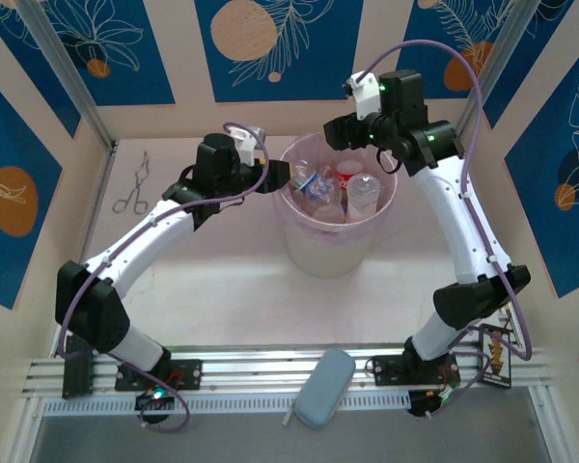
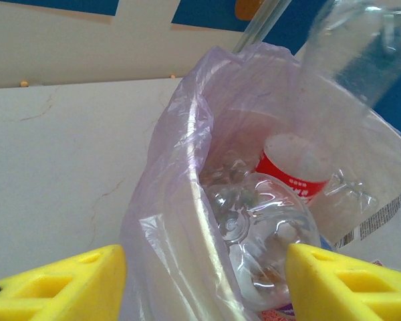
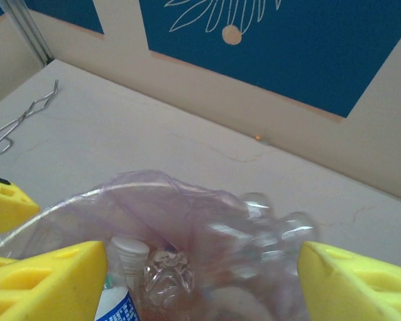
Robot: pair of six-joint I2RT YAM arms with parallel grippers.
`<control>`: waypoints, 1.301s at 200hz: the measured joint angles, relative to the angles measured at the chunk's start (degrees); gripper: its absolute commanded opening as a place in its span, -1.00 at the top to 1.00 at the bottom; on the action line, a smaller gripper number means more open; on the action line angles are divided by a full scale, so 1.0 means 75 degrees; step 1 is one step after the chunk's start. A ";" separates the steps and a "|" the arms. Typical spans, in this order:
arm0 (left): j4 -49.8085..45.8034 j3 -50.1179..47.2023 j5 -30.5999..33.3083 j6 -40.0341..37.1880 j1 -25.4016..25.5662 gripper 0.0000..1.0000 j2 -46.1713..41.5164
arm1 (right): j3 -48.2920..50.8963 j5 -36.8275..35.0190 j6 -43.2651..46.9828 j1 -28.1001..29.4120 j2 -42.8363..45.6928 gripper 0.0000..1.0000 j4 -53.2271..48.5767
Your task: Put the plastic bottles in the bin
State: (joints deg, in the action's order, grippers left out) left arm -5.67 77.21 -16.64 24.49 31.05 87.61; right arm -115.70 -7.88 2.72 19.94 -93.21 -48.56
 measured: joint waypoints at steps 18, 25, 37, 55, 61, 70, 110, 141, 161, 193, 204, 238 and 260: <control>-0.0017 0.0009 0.0029 0.0000 0.0000 -0.28 0.0000 | -0.0035 0.0061 -0.0029 -0.0131 -0.0020 -0.47 -0.0166; -0.0029 0.0012 0.0032 0.0000 0.0000 -0.28 0.0000 | -0.0041 0.0082 -0.0044 -0.0175 -0.0058 -0.42 -0.0207; -0.0038 0.0012 0.0032 0.0000 0.0000 -0.28 0.0000 | -0.0076 0.0134 -0.0099 -0.0251 -0.0184 -0.32 -0.0242; -0.0050 0.0012 0.0035 0.0000 0.0000 -0.28 0.0000 | -0.0221 0.0192 -0.0216 -0.0373 -0.0466 -0.04 -0.0271; -0.0050 0.0012 0.0035 0.0000 0.0000 -0.28 0.0000 | -0.0297 0.0224 -0.0277 -0.0411 -0.0574 0.02 -0.0271; -0.0050 0.0012 0.0035 0.0000 0.0000 -0.28 0.0000 | -0.0420 0.0283 -0.0297 -0.0466 -0.0726 0.04 -0.0262; -0.0050 0.0012 0.0041 0.0000 0.0000 -0.28 0.0000 | -0.0358 0.0393 -0.0370 -0.0545 -0.0825 0.11 -0.0149; -0.0050 0.0012 0.0044 0.0000 0.0000 -0.28 0.0000 | 0.0405 0.0487 -0.0323 -0.0443 -0.0507 0.13 0.0522; -0.0050 0.0012 0.0044 0.0003 0.0000 -0.28 0.0000 | 0.0676 0.0516 -0.0280 -0.0323 -0.0326 0.13 0.0717; -0.0047 0.0012 0.0044 0.0006 0.0000 -0.28 0.0000 | 0.0796 0.0688 -0.0286 -0.0143 -0.0119 0.11 0.0755; -0.0047 0.0012 0.0041 0.0006 0.0000 -0.28 0.0000 | 0.0793 0.0790 -0.0286 -0.0082 -0.0052 0.10 0.0702; -0.0041 0.0012 0.0035 0.0015 0.0000 -0.28 0.0000 | 0.0495 0.0991 -0.0280 0.0277 0.0006 0.02 0.0373; -0.0044 0.0012 0.0035 0.0067 0.0000 -0.28 0.0000 | 0.0184 0.1061 -0.0245 0.0577 0.0006 -0.05 0.0003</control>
State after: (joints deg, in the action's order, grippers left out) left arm -6.00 77.30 -16.38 24.99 31.05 87.61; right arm -114.32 0.08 0.89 24.27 -93.17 -48.53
